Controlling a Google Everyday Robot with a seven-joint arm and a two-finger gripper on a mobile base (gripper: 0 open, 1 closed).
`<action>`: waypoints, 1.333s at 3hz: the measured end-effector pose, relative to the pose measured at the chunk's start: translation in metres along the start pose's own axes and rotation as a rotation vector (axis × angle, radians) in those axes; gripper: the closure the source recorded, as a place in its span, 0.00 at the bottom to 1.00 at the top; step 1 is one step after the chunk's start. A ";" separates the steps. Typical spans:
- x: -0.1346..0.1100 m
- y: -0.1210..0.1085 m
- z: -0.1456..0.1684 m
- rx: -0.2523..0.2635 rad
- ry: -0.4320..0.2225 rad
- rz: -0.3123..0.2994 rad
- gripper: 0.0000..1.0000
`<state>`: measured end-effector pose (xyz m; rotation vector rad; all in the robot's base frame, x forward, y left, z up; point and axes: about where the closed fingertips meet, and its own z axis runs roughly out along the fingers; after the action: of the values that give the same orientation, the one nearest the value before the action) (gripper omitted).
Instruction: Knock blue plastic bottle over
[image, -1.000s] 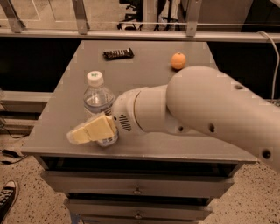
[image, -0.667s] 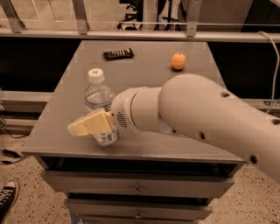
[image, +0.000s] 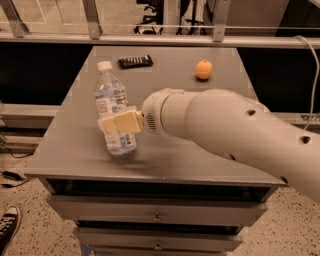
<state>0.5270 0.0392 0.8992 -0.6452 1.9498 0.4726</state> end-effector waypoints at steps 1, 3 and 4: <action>-0.003 -0.032 0.003 0.059 -0.014 -0.005 0.00; 0.006 -0.073 0.002 0.137 0.010 -0.021 0.00; 0.000 -0.076 0.004 0.138 0.010 -0.025 0.00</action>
Offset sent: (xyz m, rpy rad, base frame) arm 0.0753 -0.0273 -0.0149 -0.0904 -0.0301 -0.1566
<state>0.5769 -0.0185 0.8935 -0.5838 1.9621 0.3166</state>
